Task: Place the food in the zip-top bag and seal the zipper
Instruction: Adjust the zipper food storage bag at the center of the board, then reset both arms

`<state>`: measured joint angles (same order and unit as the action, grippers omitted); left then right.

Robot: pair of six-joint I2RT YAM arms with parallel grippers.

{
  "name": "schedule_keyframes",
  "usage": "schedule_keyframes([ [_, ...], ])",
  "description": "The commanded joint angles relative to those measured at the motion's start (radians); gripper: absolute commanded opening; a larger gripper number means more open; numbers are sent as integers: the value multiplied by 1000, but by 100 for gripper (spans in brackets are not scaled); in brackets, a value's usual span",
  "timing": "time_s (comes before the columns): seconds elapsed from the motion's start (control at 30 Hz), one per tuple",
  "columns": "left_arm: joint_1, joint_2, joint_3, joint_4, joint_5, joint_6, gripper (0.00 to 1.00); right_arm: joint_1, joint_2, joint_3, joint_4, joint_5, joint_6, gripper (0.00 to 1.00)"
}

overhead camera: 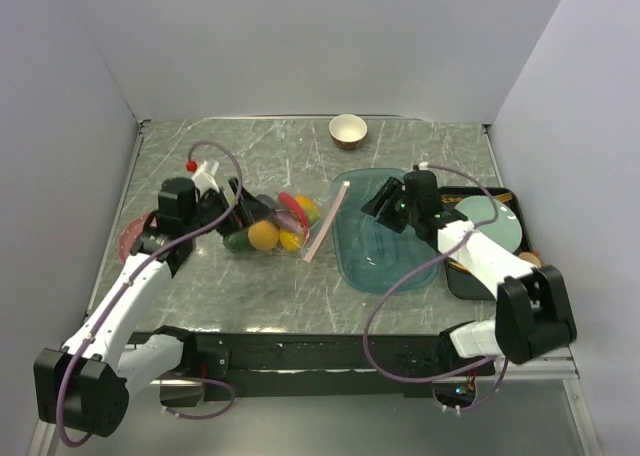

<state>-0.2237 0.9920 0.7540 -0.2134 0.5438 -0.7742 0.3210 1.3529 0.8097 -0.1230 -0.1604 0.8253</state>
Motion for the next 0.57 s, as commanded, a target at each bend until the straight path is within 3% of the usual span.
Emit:
schedule_keyframes([
  [0.0,4,33,186,-147,-224,187,99,1,-142,16,-237,339,-115,68],
  [0.1,4,62,258,-193,-396,230,99,1,-208,16,-320,484,-146,79],
  [0.27,4,157,410,-250,-514,300,99,-11,-247,55,-440,636,-195,100],
  [0.4,4,234,525,-311,-574,354,99,-13,-239,85,-480,679,-235,100],
  [0.53,4,269,561,-252,-637,386,99,-28,-232,92,-437,656,-284,100],
])
